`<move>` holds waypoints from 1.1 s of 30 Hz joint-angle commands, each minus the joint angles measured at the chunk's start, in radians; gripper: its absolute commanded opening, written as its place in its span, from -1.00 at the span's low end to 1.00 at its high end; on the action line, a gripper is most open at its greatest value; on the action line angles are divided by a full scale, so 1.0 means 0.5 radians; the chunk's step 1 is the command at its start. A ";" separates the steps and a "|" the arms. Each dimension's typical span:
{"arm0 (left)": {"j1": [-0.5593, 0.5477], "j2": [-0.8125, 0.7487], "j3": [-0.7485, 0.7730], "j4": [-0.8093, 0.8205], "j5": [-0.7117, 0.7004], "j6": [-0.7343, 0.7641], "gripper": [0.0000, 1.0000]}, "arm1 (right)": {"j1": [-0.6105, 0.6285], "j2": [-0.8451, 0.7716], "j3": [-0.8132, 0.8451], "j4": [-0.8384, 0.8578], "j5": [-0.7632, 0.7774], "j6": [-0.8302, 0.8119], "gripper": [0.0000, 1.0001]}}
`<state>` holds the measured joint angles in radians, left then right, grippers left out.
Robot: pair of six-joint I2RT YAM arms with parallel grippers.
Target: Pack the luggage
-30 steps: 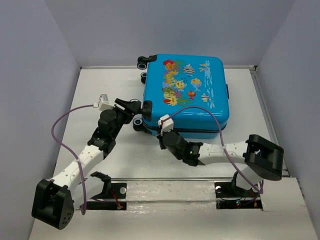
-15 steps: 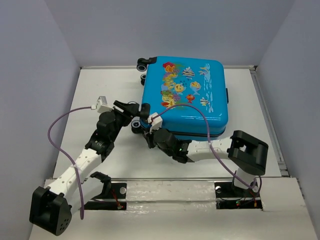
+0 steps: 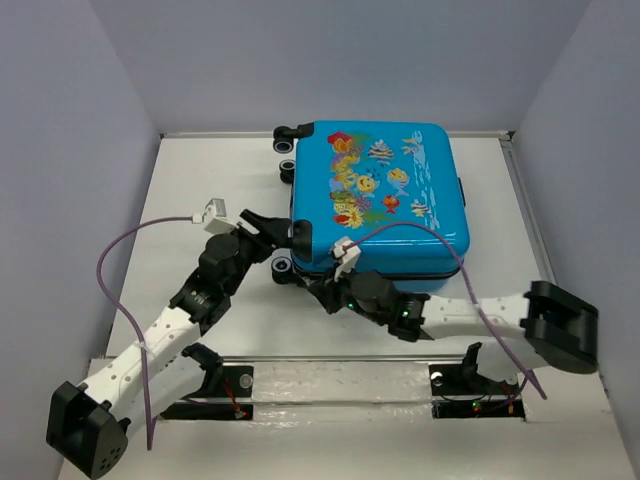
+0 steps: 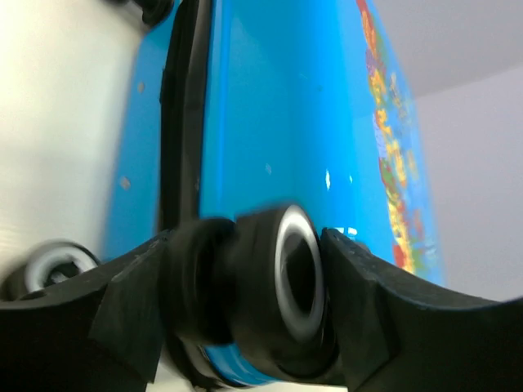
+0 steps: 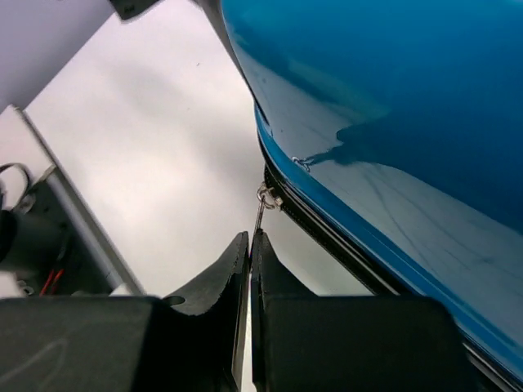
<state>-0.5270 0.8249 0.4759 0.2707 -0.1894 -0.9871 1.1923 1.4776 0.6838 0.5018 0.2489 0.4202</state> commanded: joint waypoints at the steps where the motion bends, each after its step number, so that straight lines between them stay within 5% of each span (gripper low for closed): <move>1: -0.069 0.022 0.400 -0.280 -0.065 0.725 0.87 | 0.171 -0.641 -0.256 -0.211 -0.394 0.239 -0.86; 6: -0.017 0.184 0.784 -0.590 -0.060 0.842 0.98 | 0.153 -1.065 -0.407 -0.702 -0.357 0.307 -0.84; 7: 0.014 0.252 0.836 -0.636 -0.033 0.857 0.98 | 0.153 -1.114 -0.423 -0.812 -0.345 0.310 -0.46; 10: 0.096 0.402 1.029 -0.673 0.062 0.934 0.98 | 0.134 -1.304 -0.423 -1.091 -0.192 0.374 0.29; 11: 0.130 0.445 1.067 -0.670 0.090 0.952 0.98 | 0.134 -1.341 -0.420 -1.150 -0.133 0.393 0.33; 18: 0.538 0.917 1.294 -0.501 0.645 0.879 0.86 | 0.067 -1.566 -0.401 -1.335 0.027 0.356 0.31; 24: 0.588 1.194 1.521 -0.495 0.566 1.160 0.31 | 0.067 -1.654 -0.447 -1.405 0.076 0.387 0.25; 33: 0.683 1.562 1.800 -0.535 0.894 1.544 0.54 | -0.031 -1.756 -0.453 -1.657 0.349 0.503 0.19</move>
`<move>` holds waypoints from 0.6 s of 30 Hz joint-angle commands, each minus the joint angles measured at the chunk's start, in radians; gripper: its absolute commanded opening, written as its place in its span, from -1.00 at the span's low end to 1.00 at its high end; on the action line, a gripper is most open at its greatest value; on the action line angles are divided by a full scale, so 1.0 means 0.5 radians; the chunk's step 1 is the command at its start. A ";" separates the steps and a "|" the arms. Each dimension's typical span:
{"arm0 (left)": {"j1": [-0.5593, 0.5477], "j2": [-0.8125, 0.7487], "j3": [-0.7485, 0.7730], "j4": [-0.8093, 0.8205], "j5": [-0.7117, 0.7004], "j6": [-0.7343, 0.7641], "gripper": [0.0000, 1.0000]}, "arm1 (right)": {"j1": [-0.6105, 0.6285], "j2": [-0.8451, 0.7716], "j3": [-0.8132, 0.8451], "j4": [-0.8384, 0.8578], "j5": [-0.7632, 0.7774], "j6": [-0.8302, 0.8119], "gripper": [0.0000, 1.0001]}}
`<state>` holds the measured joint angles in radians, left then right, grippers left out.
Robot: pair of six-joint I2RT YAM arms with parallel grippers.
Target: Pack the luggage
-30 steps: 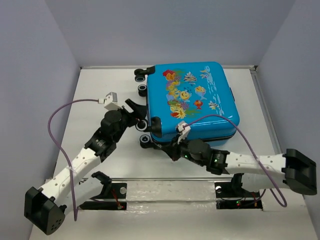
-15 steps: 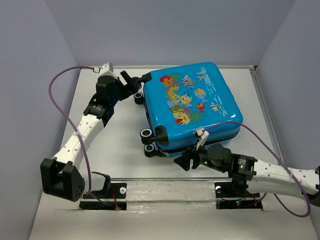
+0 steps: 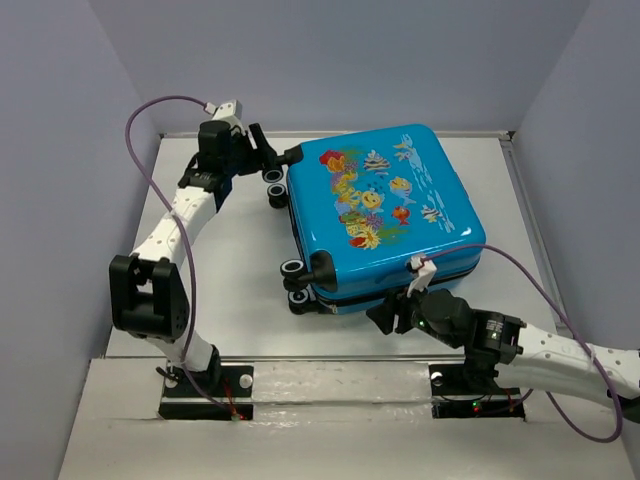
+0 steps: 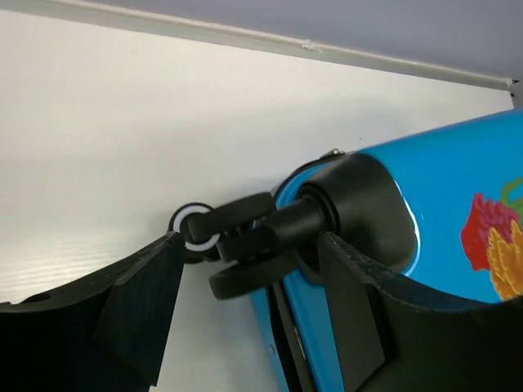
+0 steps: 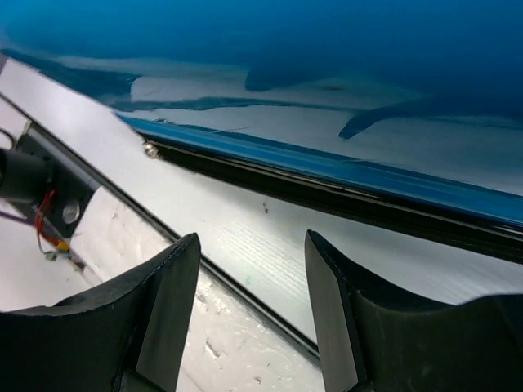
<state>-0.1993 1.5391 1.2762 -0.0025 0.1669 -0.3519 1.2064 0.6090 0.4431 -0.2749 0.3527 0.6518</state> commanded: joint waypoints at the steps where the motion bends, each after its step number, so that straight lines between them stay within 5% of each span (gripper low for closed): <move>1: 0.027 0.152 0.215 0.008 0.179 0.317 0.54 | -0.060 -0.018 0.022 -0.107 0.141 0.037 0.18; 12: 0.027 0.330 0.393 -0.111 0.344 0.762 0.61 | -0.118 0.000 -0.003 -0.107 0.144 0.031 0.20; 18: 0.027 0.435 0.436 -0.130 0.599 0.839 0.44 | -0.219 -0.025 -0.015 -0.101 0.141 0.053 0.20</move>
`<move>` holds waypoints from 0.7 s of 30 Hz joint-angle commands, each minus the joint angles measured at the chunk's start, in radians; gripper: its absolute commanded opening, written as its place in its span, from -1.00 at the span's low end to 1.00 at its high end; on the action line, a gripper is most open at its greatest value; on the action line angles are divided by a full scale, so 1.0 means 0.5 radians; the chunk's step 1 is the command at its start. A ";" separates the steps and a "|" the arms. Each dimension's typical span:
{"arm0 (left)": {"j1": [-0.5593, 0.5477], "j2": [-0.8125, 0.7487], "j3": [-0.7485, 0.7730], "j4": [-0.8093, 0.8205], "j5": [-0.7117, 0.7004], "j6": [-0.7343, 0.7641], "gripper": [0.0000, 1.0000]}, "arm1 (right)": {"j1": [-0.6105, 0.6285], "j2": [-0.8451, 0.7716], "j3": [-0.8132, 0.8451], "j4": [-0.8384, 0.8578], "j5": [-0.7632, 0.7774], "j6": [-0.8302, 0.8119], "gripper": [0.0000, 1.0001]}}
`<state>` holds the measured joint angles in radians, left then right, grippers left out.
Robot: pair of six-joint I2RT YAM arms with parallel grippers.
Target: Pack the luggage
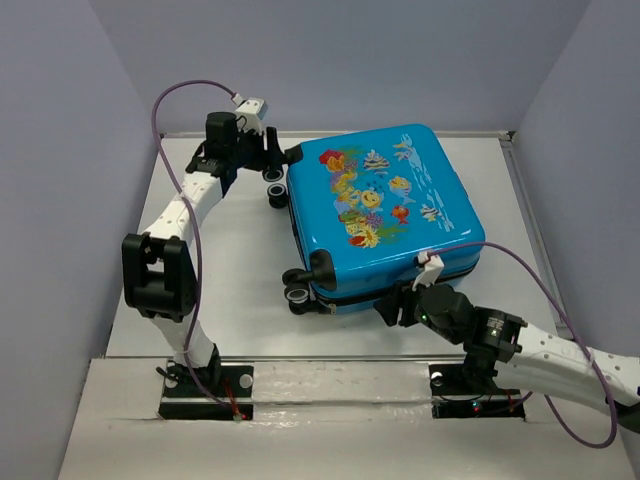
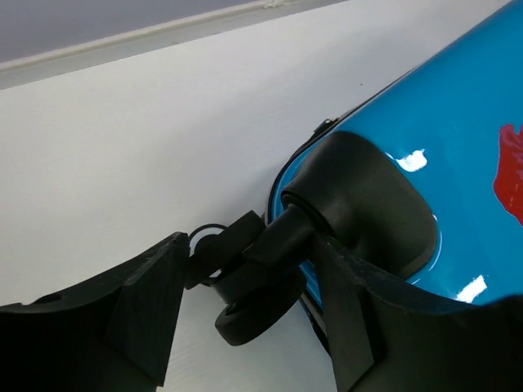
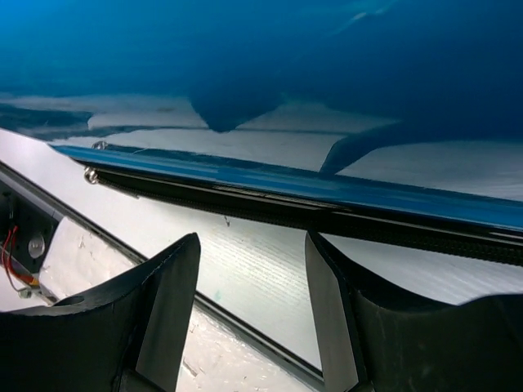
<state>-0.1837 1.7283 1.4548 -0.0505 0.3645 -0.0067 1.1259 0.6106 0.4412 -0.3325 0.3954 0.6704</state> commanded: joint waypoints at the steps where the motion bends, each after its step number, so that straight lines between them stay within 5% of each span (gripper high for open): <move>1: -0.004 0.093 0.091 -0.040 0.231 0.173 0.35 | -0.080 -0.031 -0.008 0.011 0.056 0.009 0.20; 6: -0.004 0.203 0.217 -0.132 0.372 0.256 0.02 | -0.098 -0.080 0.017 0.008 0.056 -0.012 0.20; 11: -0.004 0.256 0.263 -0.202 0.418 0.329 -0.08 | -0.135 -0.101 -0.005 -0.004 0.065 0.018 0.20; 18: 0.070 0.204 0.211 -0.184 0.394 0.323 0.46 | -0.153 -0.153 0.007 -0.028 0.047 0.012 0.20; 21: 0.085 0.170 0.204 -0.181 0.317 0.357 0.53 | -0.153 -0.160 0.007 -0.032 0.041 0.003 0.20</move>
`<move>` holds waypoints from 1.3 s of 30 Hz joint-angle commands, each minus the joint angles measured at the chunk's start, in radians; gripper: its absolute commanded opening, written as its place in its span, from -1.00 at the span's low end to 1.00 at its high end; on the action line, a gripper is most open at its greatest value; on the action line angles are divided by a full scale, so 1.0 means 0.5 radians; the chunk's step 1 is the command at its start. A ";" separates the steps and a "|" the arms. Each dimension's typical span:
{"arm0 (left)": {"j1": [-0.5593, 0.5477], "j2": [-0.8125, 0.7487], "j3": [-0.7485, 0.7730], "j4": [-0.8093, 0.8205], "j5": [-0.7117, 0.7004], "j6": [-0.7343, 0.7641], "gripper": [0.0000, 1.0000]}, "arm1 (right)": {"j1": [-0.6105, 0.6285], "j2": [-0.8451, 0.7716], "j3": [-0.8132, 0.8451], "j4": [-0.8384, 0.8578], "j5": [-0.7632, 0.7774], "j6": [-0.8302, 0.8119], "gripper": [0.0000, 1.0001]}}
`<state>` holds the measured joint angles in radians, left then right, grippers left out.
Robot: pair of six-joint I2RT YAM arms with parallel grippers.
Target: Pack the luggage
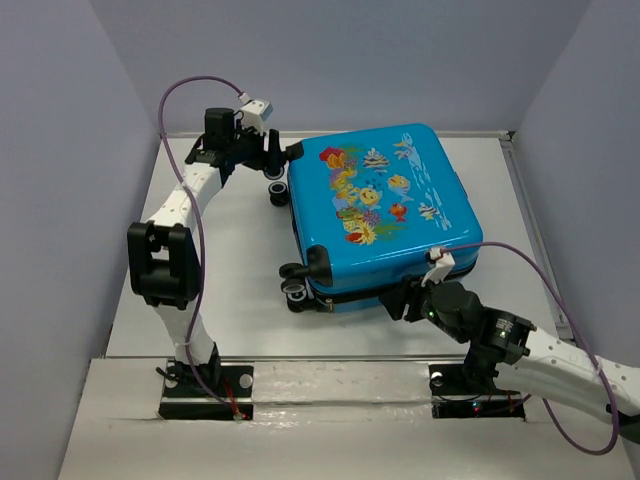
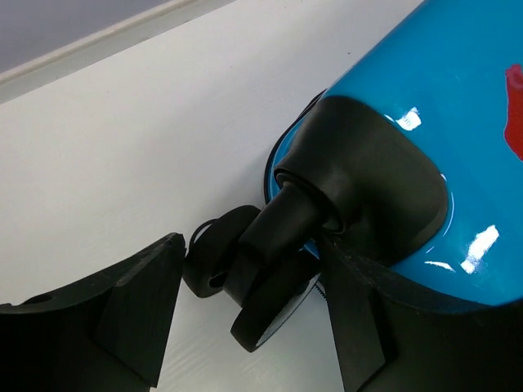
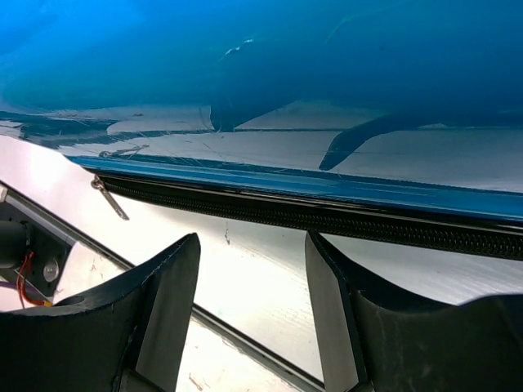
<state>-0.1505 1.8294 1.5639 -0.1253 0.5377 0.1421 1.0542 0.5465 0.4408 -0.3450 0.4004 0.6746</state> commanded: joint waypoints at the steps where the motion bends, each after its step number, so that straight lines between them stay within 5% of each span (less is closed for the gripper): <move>1: 0.019 -0.045 -0.017 -0.035 -0.063 0.062 0.53 | -0.010 -0.028 0.008 -0.003 0.028 -0.009 0.20; 27: -0.150 0.265 0.259 0.036 -0.180 0.139 0.50 | -0.010 -0.016 0.002 -0.034 0.181 0.043 0.21; 30: -0.162 0.308 0.281 0.039 -0.253 0.130 -0.22 | -0.028 -0.022 -0.001 -0.058 0.245 0.071 0.23; 31: -0.165 0.314 0.256 0.081 -0.338 0.100 -0.76 | -0.050 -0.019 0.017 -0.074 0.288 0.077 0.23; 32: -0.168 0.314 0.244 0.097 -0.418 0.087 -0.89 | -0.071 -0.013 0.029 -0.083 0.316 0.077 0.23; 39: -0.168 0.250 0.033 0.189 -1.145 -0.041 -0.88 | -0.344 0.036 0.106 -0.129 0.399 0.028 0.07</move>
<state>-0.2295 1.9495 1.6432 -0.0250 0.2115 0.1837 0.9558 0.5587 0.4435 -0.3988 0.5301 0.7002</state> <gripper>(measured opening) 0.068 0.576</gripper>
